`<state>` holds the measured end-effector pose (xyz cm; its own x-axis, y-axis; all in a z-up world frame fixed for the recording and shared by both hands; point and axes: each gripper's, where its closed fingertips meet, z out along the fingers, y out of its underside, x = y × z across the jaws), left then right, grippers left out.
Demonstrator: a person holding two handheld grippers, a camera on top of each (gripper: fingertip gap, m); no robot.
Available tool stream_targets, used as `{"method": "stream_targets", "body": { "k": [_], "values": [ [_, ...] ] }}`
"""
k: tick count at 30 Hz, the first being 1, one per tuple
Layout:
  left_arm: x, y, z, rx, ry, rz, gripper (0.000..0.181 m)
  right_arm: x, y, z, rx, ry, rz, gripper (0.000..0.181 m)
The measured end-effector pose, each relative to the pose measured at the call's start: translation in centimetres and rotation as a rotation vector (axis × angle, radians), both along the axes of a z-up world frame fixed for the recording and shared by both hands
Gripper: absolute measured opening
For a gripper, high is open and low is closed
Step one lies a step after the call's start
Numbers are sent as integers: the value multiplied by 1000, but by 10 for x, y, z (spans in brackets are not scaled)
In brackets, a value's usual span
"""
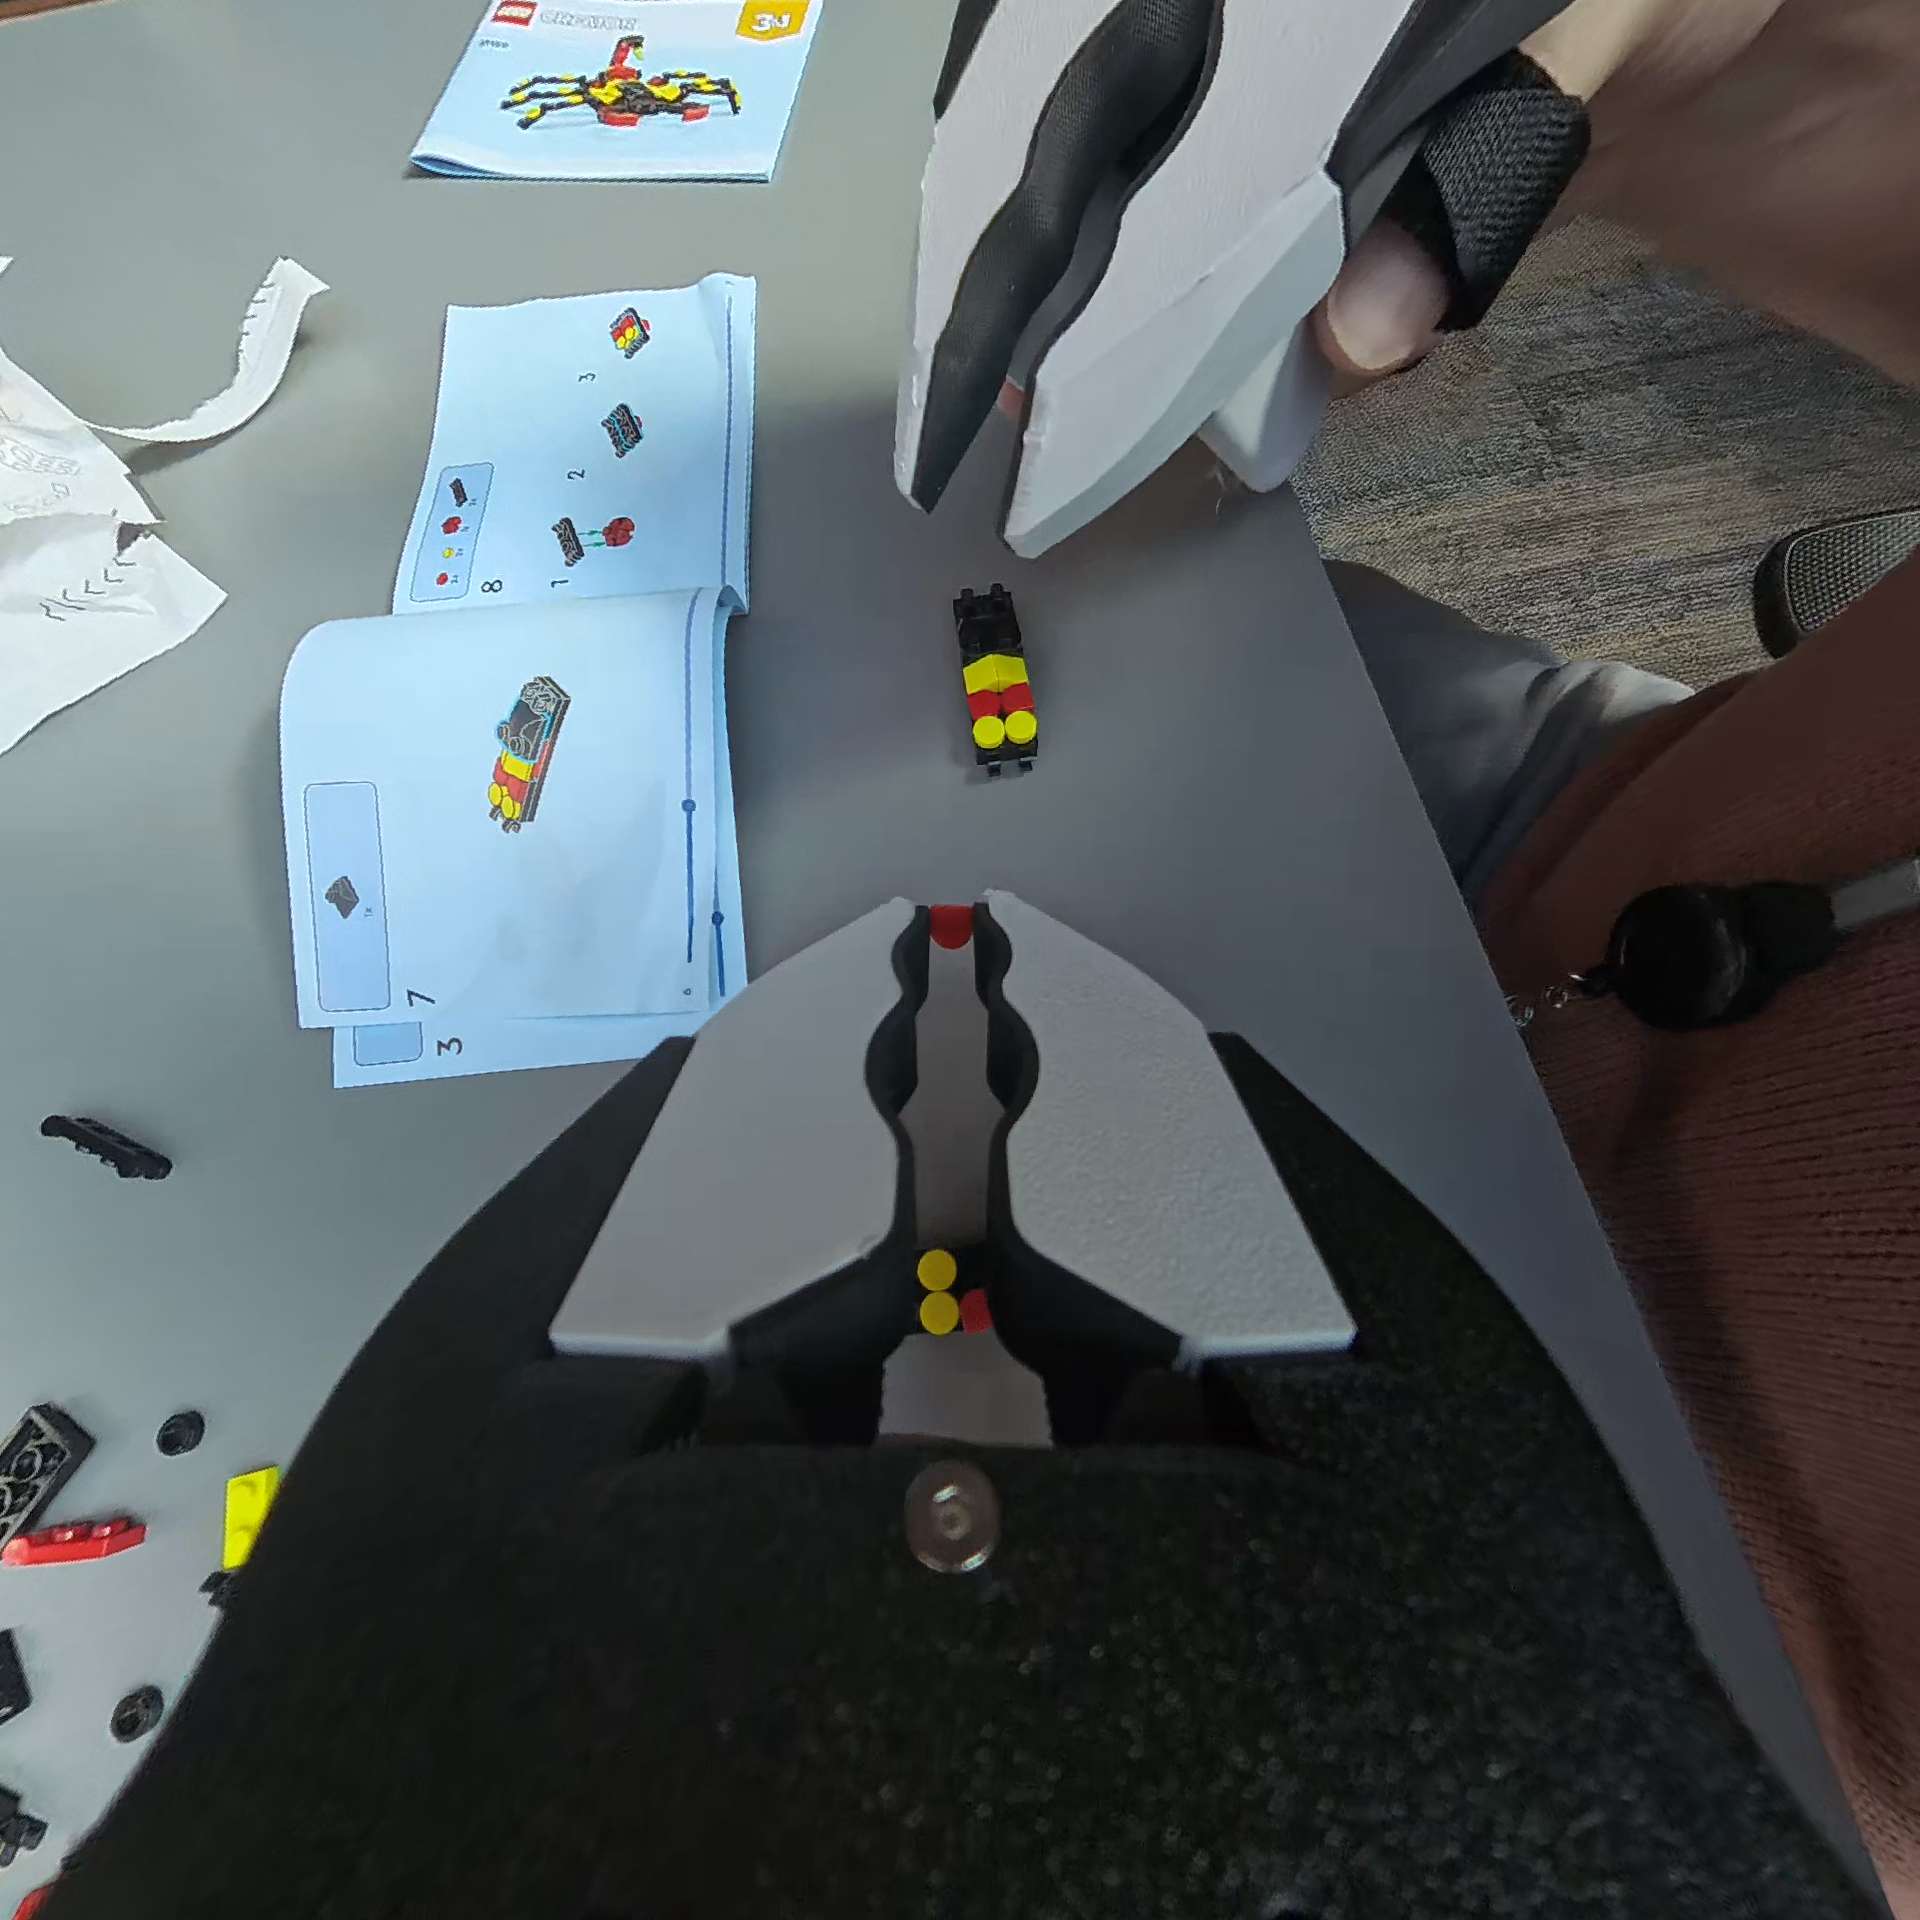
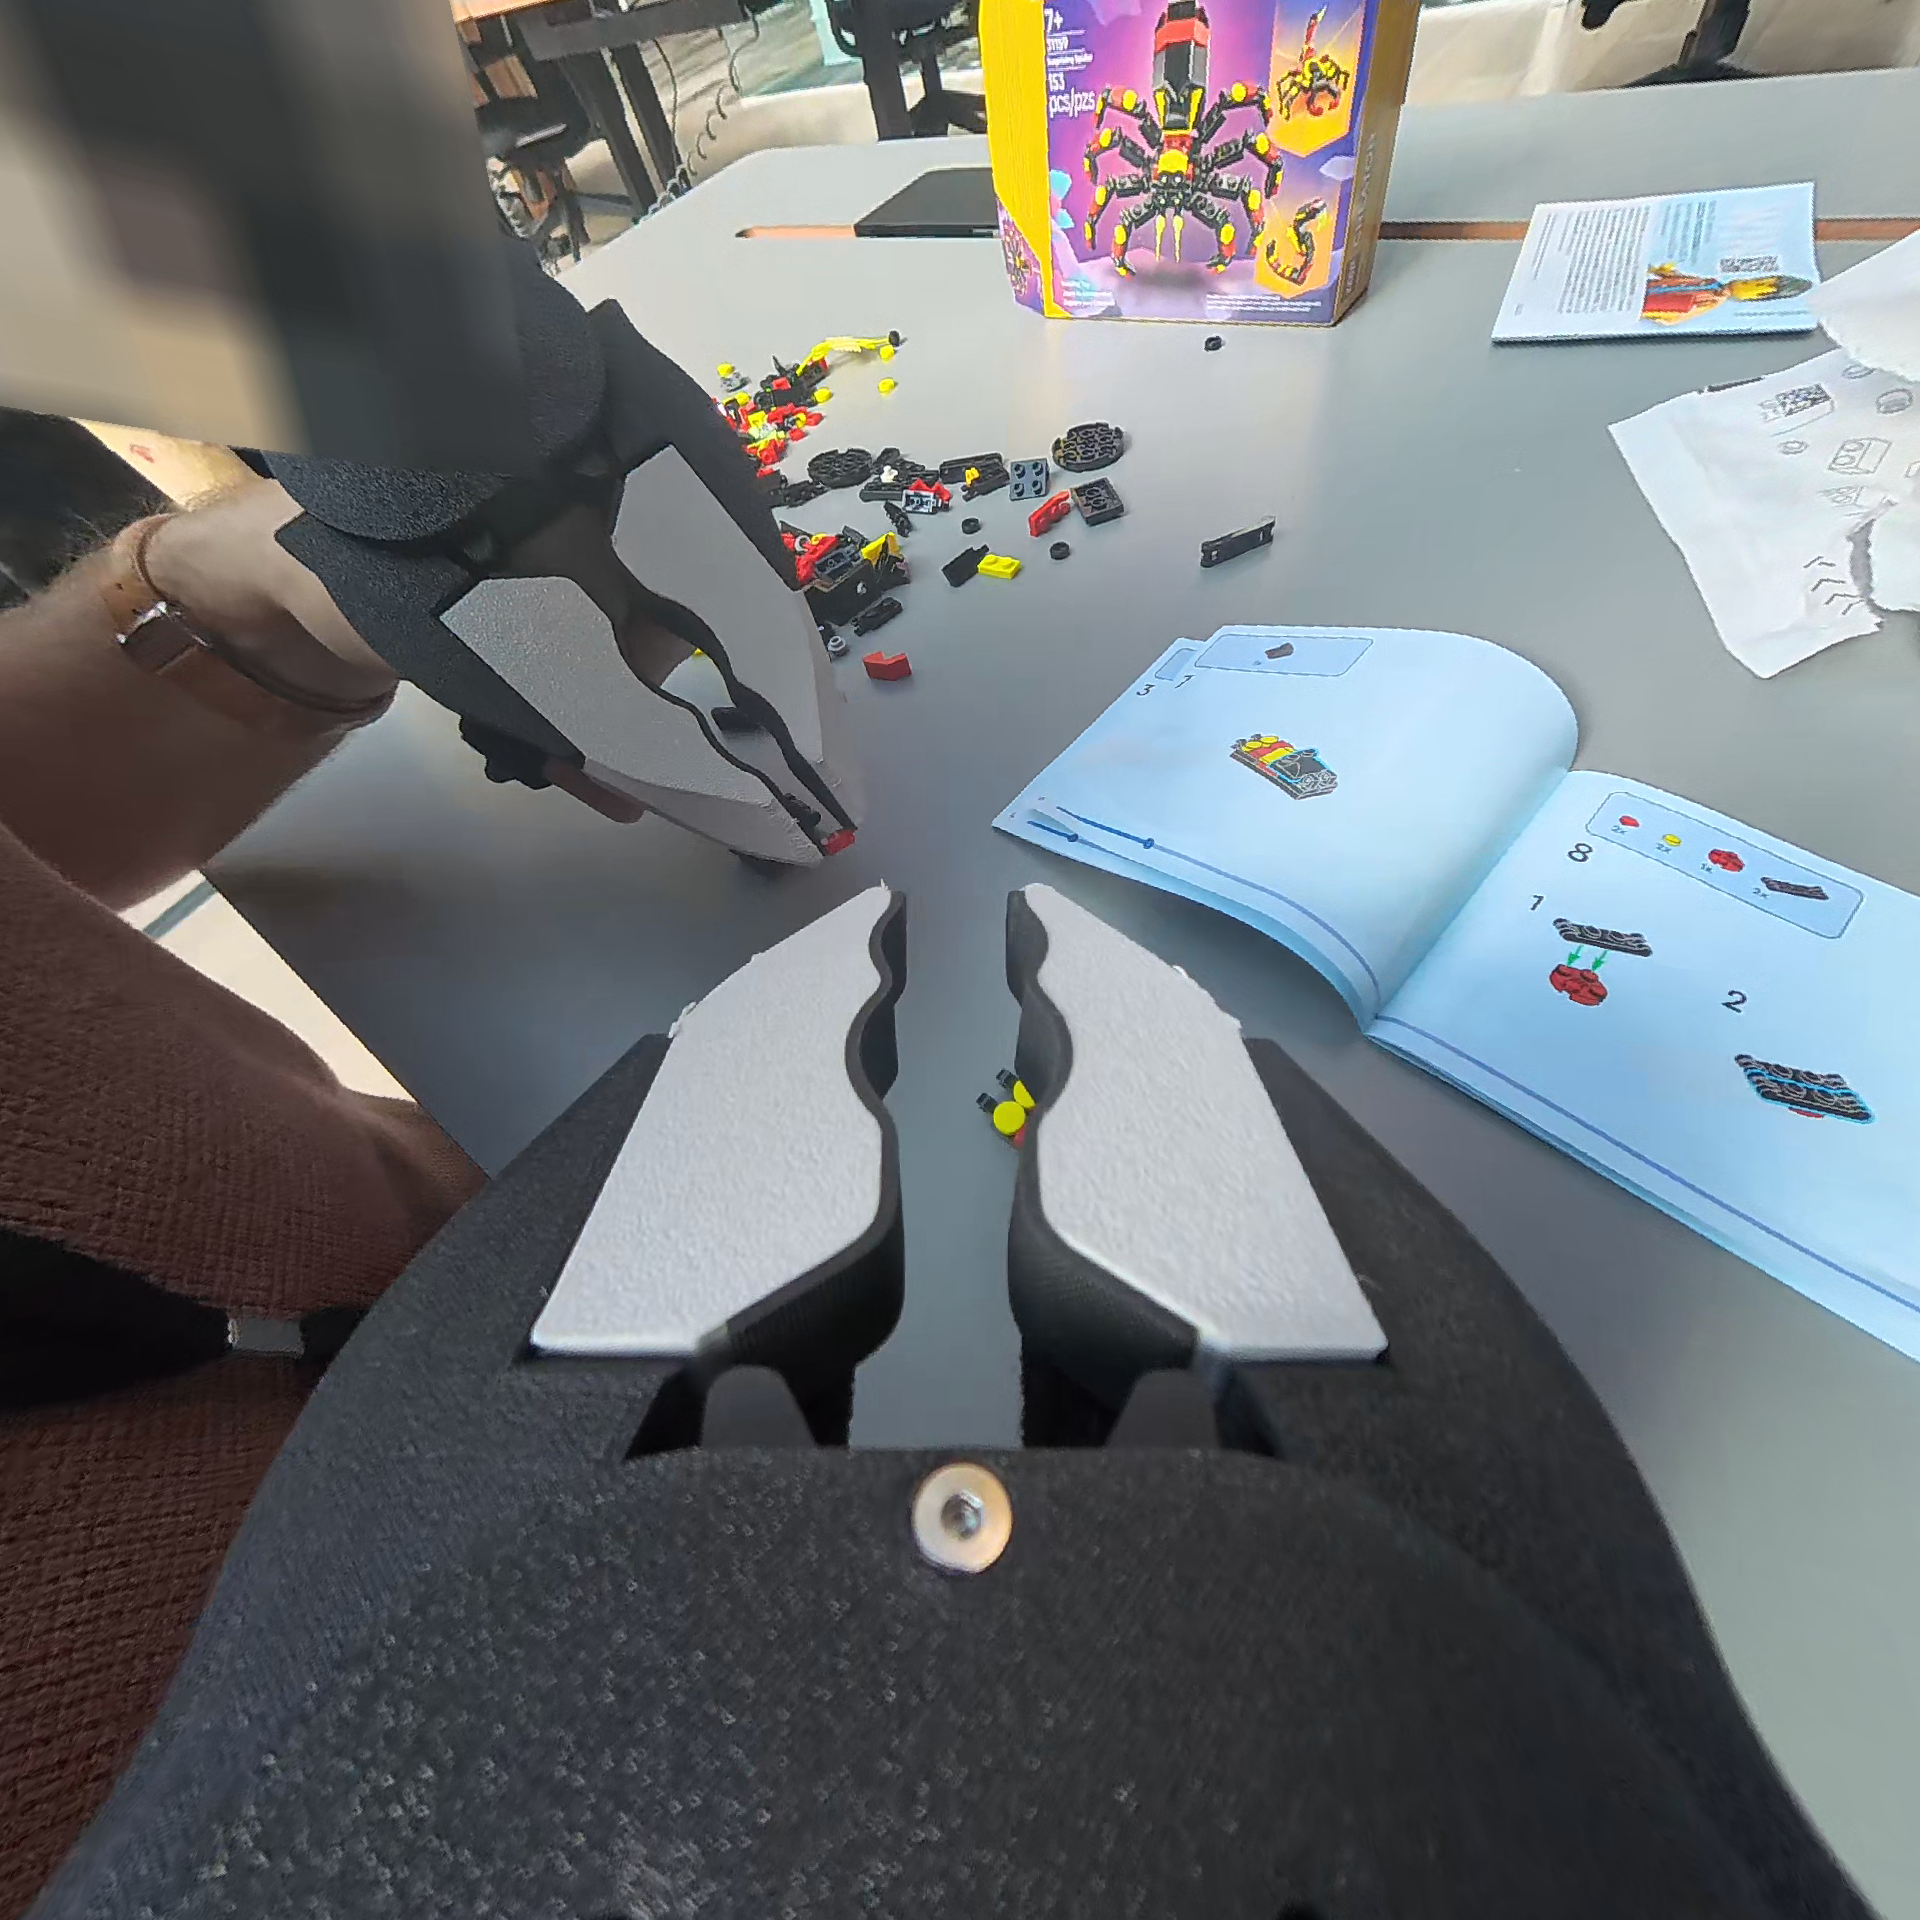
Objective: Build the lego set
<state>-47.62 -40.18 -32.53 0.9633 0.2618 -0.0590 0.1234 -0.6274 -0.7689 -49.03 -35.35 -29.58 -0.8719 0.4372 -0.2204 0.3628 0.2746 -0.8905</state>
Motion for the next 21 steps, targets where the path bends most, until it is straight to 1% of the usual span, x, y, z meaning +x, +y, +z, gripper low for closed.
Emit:
{"method": "stream_targets", "body": {
  "k": [6, 9, 15, 21],
  "values": [
    [0, 14, 0, 18, 3, -27, 8, 2, 1, 0, 37, 52, 5, 18],
    [-2, 21, 0, 21, 2, -35, 8, 6, 4, 1, 43, 52, 2, 18],
    [-4, 34, -3, 26, -5, -61, 8, 12, 20, -2, 44, 42, -33, 18],
    [-8, 43, -8, 27, -22, -83, 8, 4, 26, -3, 63, 43, -32, 19]
  ]
}}
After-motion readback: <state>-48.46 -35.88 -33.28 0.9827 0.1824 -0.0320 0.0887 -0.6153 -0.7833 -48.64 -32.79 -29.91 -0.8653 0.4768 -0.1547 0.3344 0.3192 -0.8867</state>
